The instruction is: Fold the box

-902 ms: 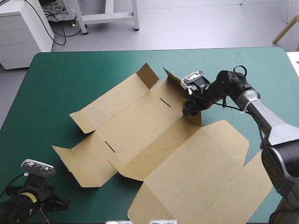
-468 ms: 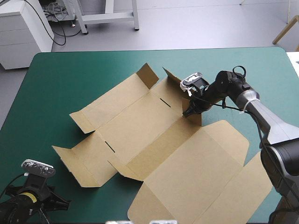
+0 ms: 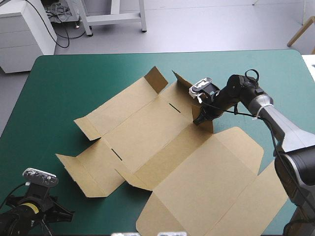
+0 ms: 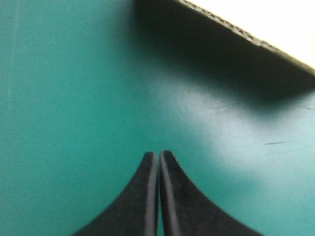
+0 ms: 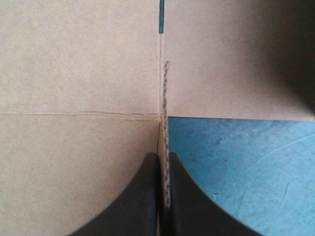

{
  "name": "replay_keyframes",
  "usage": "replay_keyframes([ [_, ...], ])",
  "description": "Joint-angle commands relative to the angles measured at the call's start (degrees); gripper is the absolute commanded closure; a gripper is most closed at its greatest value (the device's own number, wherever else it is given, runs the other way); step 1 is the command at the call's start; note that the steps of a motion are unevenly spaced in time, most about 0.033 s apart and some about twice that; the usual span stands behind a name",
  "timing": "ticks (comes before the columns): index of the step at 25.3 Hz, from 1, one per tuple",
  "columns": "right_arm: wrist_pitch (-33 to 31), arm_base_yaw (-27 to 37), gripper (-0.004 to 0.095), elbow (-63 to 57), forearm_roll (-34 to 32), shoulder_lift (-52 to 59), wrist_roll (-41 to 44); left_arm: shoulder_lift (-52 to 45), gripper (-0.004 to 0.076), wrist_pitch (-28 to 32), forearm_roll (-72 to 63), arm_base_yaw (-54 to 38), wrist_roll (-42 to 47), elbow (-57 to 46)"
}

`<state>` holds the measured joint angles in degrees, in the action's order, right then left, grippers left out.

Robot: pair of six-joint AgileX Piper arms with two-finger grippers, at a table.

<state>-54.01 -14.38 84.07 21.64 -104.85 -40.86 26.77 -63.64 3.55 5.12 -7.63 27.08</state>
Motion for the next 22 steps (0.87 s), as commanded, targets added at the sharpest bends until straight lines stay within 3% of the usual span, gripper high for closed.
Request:
replay_keyframes([
  [1,1.0,0.2,0.0922,1.8,-0.3,2.7,-1.3,0.5,0.0734,2.1,-0.3,0.0,0.2,1.5],
  [13,1.8,0.2,0.0922,1.8,-0.3,2.7,-3.0,0.5,0.0734,0.7,-0.3,0.0,0.2,5.2],
  [18,1.9,-0.3,0.0922,1.8,-0.4,2.7,-4.4,0.5,0.0734,-3.4,-3.6,0.0,0.0,12.2],
  [22,4.6,-4.4,0.0922,1.9,-3.0,2.7,-5.7,0.5,0.0734,-4.7,-3.6,0.0,0.0,19.9],
])
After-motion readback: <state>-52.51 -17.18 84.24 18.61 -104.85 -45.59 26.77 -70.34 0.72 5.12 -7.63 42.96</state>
